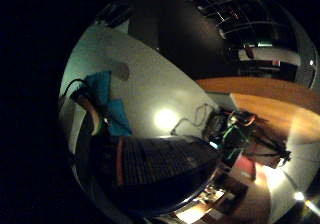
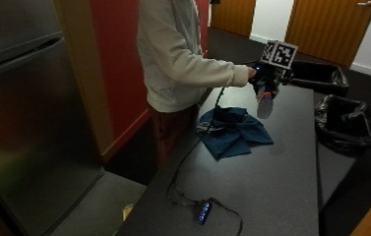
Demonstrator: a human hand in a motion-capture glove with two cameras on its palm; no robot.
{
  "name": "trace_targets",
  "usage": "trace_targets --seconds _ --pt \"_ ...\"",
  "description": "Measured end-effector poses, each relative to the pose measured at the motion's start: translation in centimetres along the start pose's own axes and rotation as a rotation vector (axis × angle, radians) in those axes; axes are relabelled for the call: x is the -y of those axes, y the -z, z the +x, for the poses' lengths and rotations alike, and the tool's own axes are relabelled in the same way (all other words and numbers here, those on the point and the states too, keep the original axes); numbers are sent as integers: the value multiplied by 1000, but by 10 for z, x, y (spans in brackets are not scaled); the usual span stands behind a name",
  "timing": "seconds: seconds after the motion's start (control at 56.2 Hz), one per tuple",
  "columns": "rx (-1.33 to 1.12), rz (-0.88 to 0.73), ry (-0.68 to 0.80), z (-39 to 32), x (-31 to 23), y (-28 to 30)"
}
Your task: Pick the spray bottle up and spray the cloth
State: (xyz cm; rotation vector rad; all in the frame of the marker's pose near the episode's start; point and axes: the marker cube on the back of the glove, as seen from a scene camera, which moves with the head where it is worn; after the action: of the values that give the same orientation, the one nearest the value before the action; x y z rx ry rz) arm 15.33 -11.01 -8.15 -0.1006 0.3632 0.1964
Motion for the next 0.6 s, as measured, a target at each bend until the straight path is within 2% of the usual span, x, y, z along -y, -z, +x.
trace_targets --seconds 0.018,0.053,0.285,0.605 --pt "-9 1 106 -10 -3 -1" --pt "-46 -8 185 -29 -5 -4" --pt "-184 -68 268 -92 -3 -45" --pt "-109 -69 253 -95 4 -58"
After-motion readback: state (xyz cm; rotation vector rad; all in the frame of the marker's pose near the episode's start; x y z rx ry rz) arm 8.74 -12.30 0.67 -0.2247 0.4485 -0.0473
